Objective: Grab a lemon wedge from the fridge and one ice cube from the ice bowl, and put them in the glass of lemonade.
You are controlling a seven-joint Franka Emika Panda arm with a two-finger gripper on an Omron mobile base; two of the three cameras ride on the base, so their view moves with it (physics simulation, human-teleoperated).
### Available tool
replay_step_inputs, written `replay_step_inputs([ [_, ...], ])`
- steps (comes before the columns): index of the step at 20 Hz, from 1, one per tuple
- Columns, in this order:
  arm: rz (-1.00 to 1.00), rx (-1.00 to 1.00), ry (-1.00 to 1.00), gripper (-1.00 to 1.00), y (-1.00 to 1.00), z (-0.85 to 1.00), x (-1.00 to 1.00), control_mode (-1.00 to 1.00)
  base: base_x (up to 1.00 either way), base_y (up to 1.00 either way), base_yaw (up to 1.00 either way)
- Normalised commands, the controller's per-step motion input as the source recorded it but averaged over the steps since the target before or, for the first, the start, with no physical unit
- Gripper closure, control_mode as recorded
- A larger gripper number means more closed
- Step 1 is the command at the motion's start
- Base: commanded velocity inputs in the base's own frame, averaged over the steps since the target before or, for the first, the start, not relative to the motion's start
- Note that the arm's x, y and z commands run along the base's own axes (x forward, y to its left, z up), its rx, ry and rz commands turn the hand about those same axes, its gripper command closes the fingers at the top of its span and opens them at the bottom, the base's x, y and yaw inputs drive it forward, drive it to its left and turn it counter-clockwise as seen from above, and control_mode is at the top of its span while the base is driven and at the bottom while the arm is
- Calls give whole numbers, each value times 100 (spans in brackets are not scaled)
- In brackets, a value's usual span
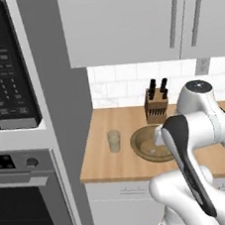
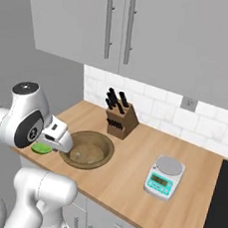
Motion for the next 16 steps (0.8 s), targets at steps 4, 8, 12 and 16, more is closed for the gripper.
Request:
replay_step_inputs([
  [4, 0, 0, 0, 100, 0, 0, 0, 100, 27, 0, -1],
  [8, 0, 0, 0, 100, 0, 0, 0, 100, 67, 17, 0],
  [12, 0, 0, 0, 100, 0, 0, 0, 100, 64, 19, 0],
  [16, 0, 0, 0, 100, 0, 0, 0, 100, 8, 0, 0],
])
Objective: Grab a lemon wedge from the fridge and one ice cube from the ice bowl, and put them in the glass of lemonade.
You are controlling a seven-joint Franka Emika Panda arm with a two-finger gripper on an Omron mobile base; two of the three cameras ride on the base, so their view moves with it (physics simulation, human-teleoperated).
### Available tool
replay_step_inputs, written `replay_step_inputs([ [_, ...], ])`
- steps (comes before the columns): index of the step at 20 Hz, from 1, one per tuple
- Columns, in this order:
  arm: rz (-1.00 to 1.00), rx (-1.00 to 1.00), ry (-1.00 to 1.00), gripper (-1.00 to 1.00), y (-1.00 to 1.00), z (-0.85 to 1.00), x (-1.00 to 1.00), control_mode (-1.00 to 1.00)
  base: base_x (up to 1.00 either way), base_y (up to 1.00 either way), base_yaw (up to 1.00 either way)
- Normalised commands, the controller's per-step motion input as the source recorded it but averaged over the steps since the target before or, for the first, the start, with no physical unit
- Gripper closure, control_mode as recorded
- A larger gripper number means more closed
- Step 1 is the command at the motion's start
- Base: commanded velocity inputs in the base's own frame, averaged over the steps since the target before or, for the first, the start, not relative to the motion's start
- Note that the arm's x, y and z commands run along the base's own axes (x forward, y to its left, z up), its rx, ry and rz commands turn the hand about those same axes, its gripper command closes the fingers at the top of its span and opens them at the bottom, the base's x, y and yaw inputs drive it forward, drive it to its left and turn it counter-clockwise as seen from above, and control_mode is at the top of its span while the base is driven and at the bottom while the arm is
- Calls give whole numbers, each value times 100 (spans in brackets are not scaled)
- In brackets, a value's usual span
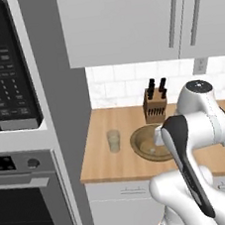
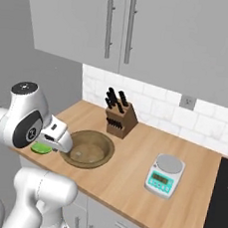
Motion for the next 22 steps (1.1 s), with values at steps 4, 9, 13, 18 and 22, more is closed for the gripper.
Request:
replay_step_inputs([
  [4, 0, 0, 0, 100, 0, 0, 0, 100, 11, 30, 10],
  [9, 42, 2, -11, 100, 45, 0, 62, -100, 0, 0, 0],
  [13, 28, 0, 0, 100, 3, 2, 25, -100, 0, 0, 0],
  [18, -3, -4, 0, 100, 19, 0, 47, -100, 0, 0, 0],
  [22, -1, -4, -3, 100, 48, -3, 82, -100, 0, 0, 0],
])
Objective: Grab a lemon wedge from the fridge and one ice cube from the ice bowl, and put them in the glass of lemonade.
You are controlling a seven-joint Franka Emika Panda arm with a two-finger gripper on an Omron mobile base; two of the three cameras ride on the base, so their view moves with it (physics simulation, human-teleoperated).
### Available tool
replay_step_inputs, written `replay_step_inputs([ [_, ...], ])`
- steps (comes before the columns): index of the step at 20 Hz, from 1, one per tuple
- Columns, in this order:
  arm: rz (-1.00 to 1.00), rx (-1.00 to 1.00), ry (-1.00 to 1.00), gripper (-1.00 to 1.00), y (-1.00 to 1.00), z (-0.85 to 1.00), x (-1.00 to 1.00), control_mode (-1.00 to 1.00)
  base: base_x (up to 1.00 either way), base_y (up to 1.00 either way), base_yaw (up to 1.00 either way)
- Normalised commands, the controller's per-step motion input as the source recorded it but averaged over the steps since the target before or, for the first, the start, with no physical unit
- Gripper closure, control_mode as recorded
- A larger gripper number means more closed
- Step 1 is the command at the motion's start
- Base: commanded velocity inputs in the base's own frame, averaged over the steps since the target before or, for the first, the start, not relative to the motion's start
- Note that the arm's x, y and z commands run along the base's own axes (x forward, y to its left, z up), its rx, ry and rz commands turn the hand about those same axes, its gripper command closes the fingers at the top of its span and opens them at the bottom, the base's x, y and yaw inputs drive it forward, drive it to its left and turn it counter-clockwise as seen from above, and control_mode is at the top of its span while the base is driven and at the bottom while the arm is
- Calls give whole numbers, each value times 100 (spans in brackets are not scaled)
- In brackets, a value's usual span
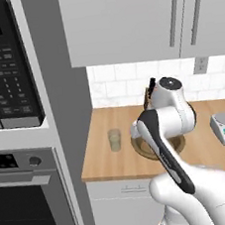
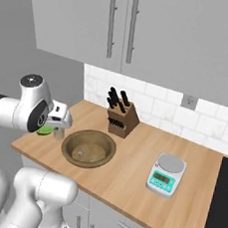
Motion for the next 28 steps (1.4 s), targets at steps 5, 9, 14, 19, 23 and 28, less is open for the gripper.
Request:
replay_step_inputs([
  [5, 0, -4, 2, 100, 45, 2, 90, -100, 0, 0, 0],
  [9, 0, 0, 3, 100, 7, 13, 36, -100, 0, 0, 0],
  [14, 0, 0, 3, 100, 19, 0, 48, -100, 0, 0, 0],
  [19, 0, 0, 7, 100, 3, -33, 24, -100, 0, 0, 0],
  [23, 0, -1, 1, 100, 0, -36, 7, -100, 0, 0, 0],
  [28, 0, 0, 0, 100, 0, -17, 17, -100, 0, 0, 0],
])
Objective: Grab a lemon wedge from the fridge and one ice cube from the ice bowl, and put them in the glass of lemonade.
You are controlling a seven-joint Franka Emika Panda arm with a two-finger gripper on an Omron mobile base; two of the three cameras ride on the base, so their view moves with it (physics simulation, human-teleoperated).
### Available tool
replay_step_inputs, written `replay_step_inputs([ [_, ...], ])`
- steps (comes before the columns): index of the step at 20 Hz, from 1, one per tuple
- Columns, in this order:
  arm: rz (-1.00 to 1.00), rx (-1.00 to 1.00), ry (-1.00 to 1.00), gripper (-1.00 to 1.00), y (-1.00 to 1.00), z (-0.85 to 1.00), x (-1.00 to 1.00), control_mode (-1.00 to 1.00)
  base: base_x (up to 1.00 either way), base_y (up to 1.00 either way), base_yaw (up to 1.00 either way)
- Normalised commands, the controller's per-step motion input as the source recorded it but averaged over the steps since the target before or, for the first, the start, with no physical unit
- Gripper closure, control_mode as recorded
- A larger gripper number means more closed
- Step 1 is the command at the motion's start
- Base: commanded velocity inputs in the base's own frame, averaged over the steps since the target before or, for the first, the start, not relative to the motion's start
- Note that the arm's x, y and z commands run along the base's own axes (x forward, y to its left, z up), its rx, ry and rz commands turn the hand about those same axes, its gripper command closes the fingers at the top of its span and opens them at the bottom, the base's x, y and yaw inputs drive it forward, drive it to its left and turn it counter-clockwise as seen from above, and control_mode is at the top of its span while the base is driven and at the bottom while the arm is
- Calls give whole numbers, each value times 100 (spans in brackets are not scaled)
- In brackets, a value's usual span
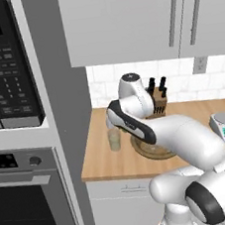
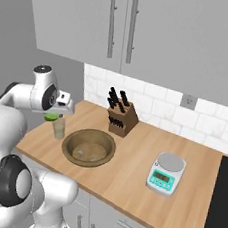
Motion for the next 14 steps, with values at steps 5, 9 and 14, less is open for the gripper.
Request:
replay_step_inputs([
  [5, 0, 0, 0, 100, 1, 1, 22, -100, 0, 0, 0],
  [9, 0, -1, 9, 100, 5, 9, 65, -100, 0, 0, 0],
  [14, 0, 0, 10, 100, 0, 0, 52, -100, 0, 0, 0],
])
